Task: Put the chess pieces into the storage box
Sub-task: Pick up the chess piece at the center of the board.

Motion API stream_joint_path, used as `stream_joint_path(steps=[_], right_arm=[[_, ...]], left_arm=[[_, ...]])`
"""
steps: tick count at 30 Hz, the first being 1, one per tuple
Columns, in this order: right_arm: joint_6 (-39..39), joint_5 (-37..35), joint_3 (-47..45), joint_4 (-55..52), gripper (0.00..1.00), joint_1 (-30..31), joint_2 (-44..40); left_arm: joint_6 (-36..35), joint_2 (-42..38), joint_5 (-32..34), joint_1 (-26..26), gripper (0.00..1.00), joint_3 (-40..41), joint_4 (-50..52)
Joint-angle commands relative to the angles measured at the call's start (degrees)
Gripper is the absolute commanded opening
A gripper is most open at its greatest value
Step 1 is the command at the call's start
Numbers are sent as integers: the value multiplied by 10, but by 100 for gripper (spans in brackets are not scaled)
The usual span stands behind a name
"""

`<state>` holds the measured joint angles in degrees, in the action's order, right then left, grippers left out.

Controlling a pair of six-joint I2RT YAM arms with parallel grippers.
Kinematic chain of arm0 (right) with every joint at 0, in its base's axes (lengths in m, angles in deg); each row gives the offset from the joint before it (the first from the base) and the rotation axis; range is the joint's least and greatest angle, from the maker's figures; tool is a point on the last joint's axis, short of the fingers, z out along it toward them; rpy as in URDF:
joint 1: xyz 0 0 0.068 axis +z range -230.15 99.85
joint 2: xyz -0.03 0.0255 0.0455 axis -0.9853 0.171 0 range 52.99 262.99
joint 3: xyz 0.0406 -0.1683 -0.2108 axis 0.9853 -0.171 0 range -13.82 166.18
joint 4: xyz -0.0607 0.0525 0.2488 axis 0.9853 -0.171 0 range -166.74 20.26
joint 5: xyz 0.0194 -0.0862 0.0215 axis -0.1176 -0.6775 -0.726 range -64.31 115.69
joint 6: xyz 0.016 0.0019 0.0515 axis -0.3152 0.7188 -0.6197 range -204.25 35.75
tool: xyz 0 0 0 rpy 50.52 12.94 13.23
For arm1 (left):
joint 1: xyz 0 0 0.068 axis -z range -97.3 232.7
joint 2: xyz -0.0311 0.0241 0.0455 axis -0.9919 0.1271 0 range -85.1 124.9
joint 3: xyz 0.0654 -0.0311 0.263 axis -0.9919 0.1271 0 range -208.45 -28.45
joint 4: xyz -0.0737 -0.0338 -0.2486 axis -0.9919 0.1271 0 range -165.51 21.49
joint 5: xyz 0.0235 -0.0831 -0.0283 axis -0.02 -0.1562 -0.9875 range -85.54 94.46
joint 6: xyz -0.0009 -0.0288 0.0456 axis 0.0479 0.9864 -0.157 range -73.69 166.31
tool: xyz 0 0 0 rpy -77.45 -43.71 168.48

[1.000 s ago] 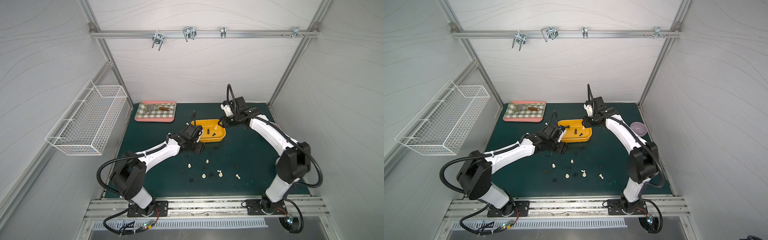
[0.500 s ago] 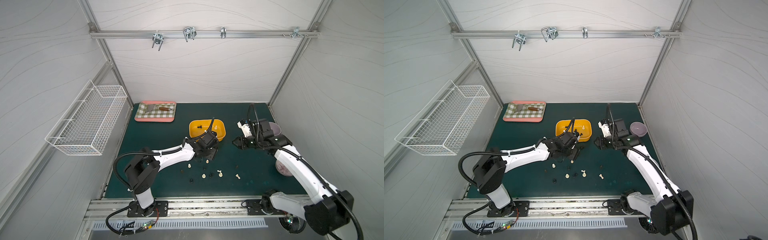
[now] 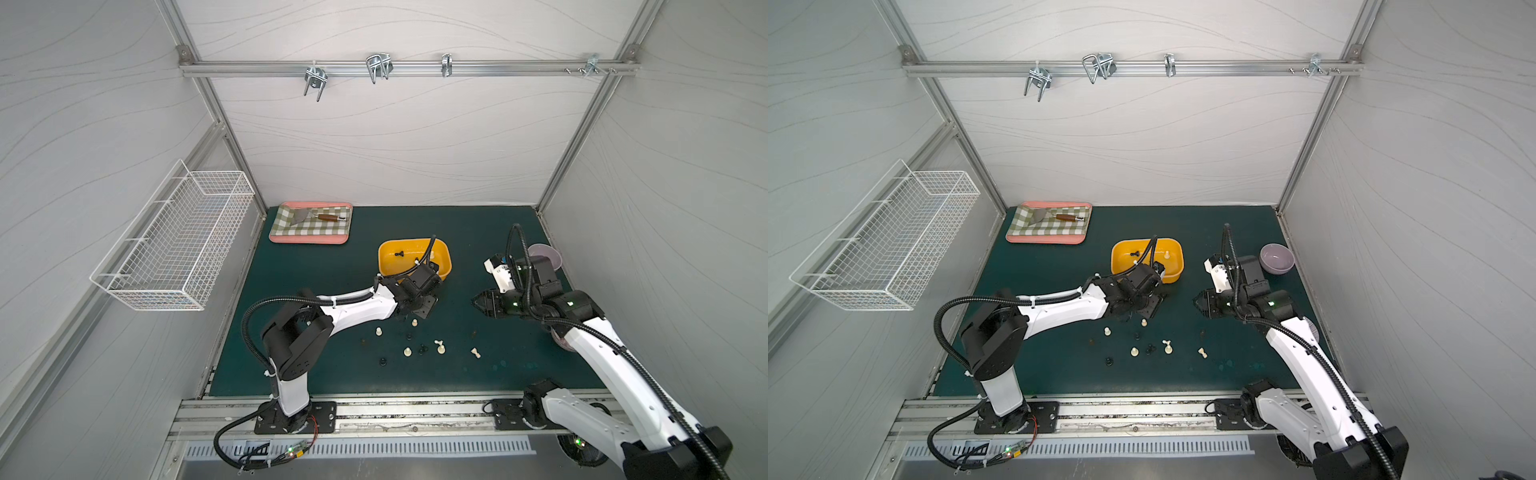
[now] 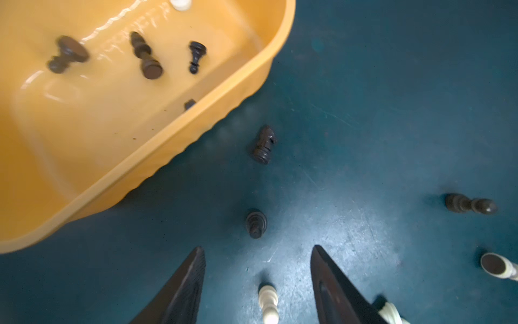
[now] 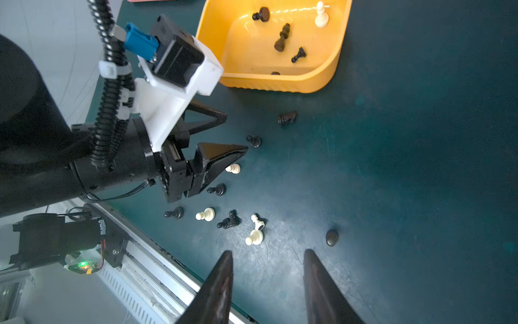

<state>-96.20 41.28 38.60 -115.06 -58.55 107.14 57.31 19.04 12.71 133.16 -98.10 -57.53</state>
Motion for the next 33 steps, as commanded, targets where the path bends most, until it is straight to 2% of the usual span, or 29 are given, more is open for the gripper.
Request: stream_joint_path(steps=[1, 9, 21, 33], right_arm=[[-27, -22, -5, -34, 43, -2, -19], [-35, -52, -12, -74, 43, -2, -48], [-46, -40, -21, -79, 44, -2, -62], [-49, -39, -25, -82, 44, -2, -65]], left_arm=[[-27, 9, -45, -19, 60, -20, -21], [-43, 13, -72, -23, 57, -6, -35], [-18, 31, -73, -34, 53, 7, -46], [-25, 48, -87, -35, 39, 8, -56]])
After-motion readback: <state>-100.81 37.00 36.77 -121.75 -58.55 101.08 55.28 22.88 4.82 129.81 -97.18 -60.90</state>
